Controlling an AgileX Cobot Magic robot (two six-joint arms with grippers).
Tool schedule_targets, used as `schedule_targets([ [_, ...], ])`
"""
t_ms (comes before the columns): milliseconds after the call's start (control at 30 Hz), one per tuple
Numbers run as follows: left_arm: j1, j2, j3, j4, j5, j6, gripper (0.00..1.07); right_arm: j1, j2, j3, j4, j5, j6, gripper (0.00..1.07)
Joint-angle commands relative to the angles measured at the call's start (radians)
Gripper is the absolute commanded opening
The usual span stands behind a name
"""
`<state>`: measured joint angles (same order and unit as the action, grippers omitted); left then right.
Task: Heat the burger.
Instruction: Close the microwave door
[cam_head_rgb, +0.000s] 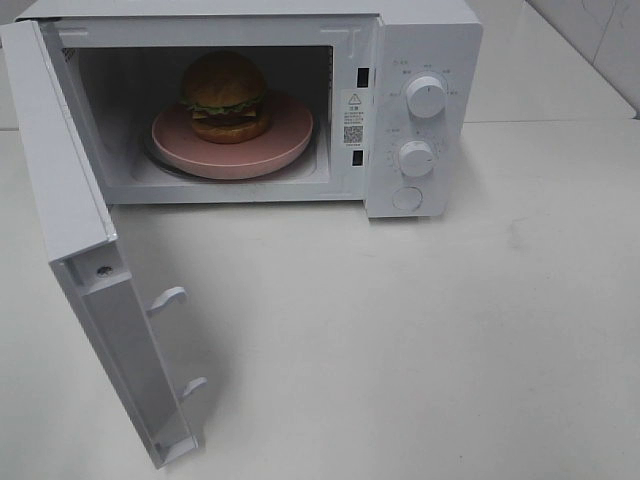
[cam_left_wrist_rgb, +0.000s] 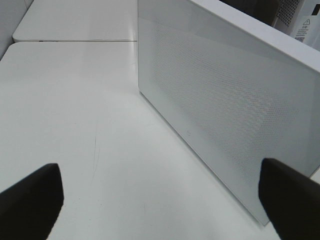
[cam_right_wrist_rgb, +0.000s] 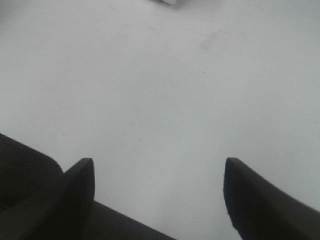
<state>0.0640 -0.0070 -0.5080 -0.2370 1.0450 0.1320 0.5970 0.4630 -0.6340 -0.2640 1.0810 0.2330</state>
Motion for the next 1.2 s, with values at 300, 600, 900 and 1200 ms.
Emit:
schedule_targets([
  [300, 0.0, -0.018, 0.007, 0.003, -0.008, 0.0, 0.98, -0.217, -0.185, 0.1, 0.121, -0.016, -0.06, 0.69],
  [600, 0.0, -0.018, 0.007, 0.003, -0.008, 0.0, 0.98, -0.326, -0.334, 0.121, 0.131, -0.037, -0.077, 0.69],
  [900, 0.0, -0.018, 0.007, 0.003, -0.008, 0.0, 0.98, -0.393, -0.429, 0.121, 0.139, -0.037, -0.075, 0.69],
  [1200, 0.0, -0.018, 0.007, 0.003, -0.008, 0.0, 0.98, -0.421, -0.493, 0.123, 0.162, -0.038, -0.097, 0.69],
])
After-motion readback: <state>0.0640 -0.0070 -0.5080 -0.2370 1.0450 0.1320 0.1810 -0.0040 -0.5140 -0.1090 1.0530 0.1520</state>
